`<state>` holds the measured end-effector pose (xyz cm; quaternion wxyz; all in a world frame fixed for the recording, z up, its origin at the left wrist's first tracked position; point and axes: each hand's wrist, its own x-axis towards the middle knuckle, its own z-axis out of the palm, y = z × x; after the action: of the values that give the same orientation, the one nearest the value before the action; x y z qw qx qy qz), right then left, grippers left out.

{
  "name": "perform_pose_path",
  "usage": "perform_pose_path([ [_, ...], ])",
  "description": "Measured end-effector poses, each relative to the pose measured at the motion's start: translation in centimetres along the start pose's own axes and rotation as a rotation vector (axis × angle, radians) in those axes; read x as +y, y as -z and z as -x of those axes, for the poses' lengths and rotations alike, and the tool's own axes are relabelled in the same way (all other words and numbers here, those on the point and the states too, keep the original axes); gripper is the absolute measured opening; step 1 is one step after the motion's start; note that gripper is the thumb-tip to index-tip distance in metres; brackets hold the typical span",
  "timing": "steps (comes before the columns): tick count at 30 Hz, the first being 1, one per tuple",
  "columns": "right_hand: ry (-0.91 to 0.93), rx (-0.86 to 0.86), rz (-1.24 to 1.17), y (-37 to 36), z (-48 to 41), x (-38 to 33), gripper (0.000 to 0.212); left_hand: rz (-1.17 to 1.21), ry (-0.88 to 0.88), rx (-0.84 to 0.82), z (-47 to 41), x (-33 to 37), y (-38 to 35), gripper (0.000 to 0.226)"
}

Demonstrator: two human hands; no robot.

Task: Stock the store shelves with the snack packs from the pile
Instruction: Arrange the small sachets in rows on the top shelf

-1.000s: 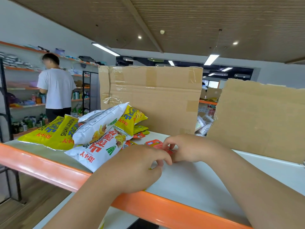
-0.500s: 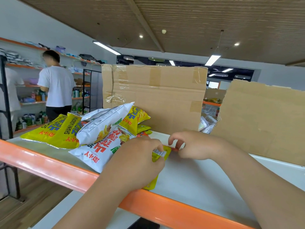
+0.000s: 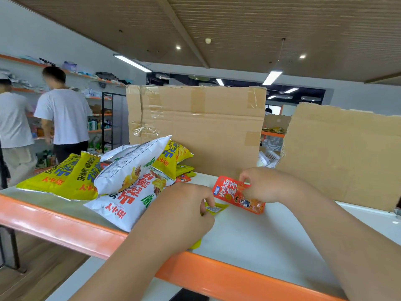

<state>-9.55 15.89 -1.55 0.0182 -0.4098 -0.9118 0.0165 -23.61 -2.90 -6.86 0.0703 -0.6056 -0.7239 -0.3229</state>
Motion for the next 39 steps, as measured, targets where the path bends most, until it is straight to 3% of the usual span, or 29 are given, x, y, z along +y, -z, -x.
perform_pose_path([
  [3, 0.011, -0.066, -0.006, -0.3, -0.1, 0.0, 0.063, -0.041, -0.020, -0.055, -0.1, 0.0, -0.1, 0.028],
  [7, 0.062, -0.101, 0.029, -0.4, 0.3, -0.5, 0.071, -0.139, -0.109, -0.050, -0.6, 0.2, -0.3, 0.031],
  [10, 0.073, -0.101, 0.025, -0.3, 0.4, -0.5, 0.065, -0.090, -0.142, -0.044, -1.4, 0.6, 0.0, 0.031],
  [13, 0.085, -0.052, -0.043, -0.7, 0.1, 0.3, 0.029, 0.282, -0.094, 0.024, -3.2, 0.7, 1.0, 0.031],
  [16, 0.084, -0.062, -0.162, -0.7, 0.2, 1.2, 0.033, 0.389, -0.139, 0.036, -5.4, 1.0, 2.1, 0.034],
  [19, 0.120, -0.082, -0.070, -0.5, 0.3, 1.3, 0.030, 0.311, -0.198, -0.147, -7.0, 1.2, 2.0, 0.039],
  [22, 0.084, -0.100, 0.080, -0.3, -0.1, 1.5, 0.024, 0.082, -0.233, -0.265, -7.9, 1.3, 0.1, 0.038],
  [25, -0.015, -0.102, 0.106, 0.0, -0.2, 2.2, 0.058, -0.083, -0.276, -0.219, -7.8, 1.2, -1.5, 0.039],
  [28, -0.064, -0.136, 0.088, 0.3, 0.1, 2.4, 0.068, -0.304, -0.324, -0.176, -7.1, 1.1, -2.2, 0.040],
  [32, -0.061, -0.153, 0.143, 0.7, 0.4, 2.0, 0.060, -0.321, -0.239, -0.413, -6.1, 1.3, -2.4, 0.035],
  [35, -0.068, -0.168, 0.132, 0.6, 0.2, 2.0, 0.057, -0.124, -0.263, -0.509, -6.0, 1.6, -1.8, 0.033],
  [37, -0.080, -0.173, 0.118, 0.5, 0.1, 2.0, 0.061, -0.115, -0.261, -0.489, -5.9, 1.8, -1.7, 0.029],
  [39, -0.089, -0.160, 0.084, 0.2, 0.0, 2.1, 0.070, -0.223, -0.194, -0.420, -5.9, 1.8, -1.8, 0.043],
])
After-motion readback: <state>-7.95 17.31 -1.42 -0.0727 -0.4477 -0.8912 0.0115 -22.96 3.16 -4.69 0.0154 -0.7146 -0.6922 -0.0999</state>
